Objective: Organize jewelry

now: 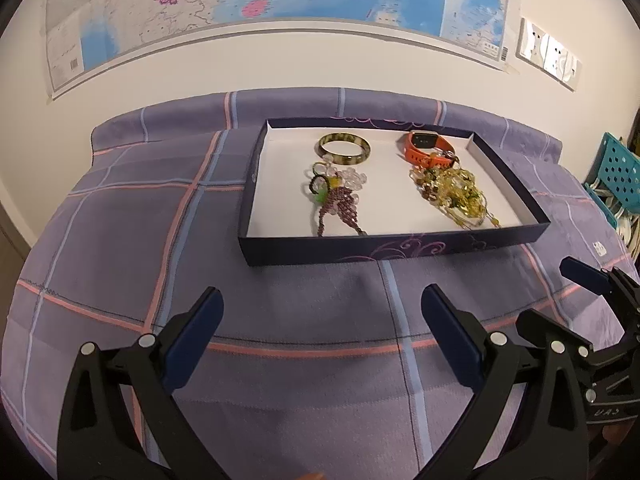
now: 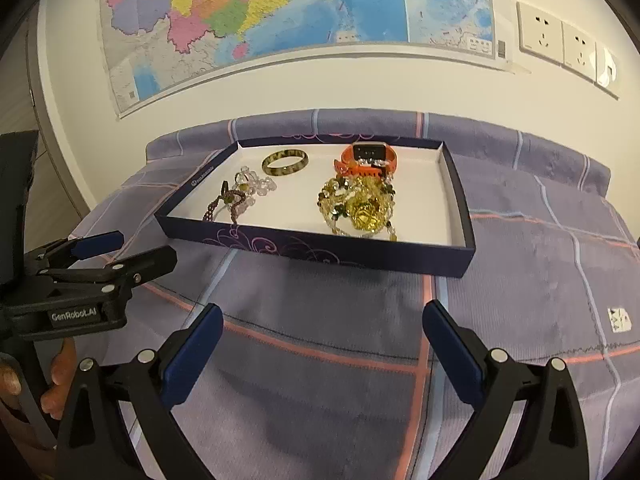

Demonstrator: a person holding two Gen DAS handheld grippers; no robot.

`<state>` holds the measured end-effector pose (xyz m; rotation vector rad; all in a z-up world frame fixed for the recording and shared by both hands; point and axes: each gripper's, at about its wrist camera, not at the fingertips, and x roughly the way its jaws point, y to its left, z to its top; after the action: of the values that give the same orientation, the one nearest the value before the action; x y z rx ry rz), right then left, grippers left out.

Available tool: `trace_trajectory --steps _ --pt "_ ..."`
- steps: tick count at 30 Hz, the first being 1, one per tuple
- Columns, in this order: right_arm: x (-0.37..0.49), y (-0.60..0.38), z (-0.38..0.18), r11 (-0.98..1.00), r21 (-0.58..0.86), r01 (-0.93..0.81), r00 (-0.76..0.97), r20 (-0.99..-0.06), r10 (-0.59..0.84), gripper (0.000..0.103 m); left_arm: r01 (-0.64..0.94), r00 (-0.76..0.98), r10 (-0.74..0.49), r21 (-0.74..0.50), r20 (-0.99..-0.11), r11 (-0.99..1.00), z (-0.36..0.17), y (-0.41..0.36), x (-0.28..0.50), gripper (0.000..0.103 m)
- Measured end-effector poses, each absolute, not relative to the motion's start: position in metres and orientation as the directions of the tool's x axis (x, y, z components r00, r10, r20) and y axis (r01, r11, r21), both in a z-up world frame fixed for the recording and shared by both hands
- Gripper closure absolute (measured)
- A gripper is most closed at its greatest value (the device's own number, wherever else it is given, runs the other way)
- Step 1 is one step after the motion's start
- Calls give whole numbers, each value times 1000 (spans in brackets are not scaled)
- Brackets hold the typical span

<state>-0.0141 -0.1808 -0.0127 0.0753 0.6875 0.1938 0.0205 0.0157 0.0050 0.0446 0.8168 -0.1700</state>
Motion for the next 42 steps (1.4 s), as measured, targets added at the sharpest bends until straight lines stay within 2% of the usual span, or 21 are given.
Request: trace_trajectory --steps 42 --pt "-19 -186 -12 979 137 -149 755 -624 202 7 182 674 -128 -4 -728 983 8 9 11 5"
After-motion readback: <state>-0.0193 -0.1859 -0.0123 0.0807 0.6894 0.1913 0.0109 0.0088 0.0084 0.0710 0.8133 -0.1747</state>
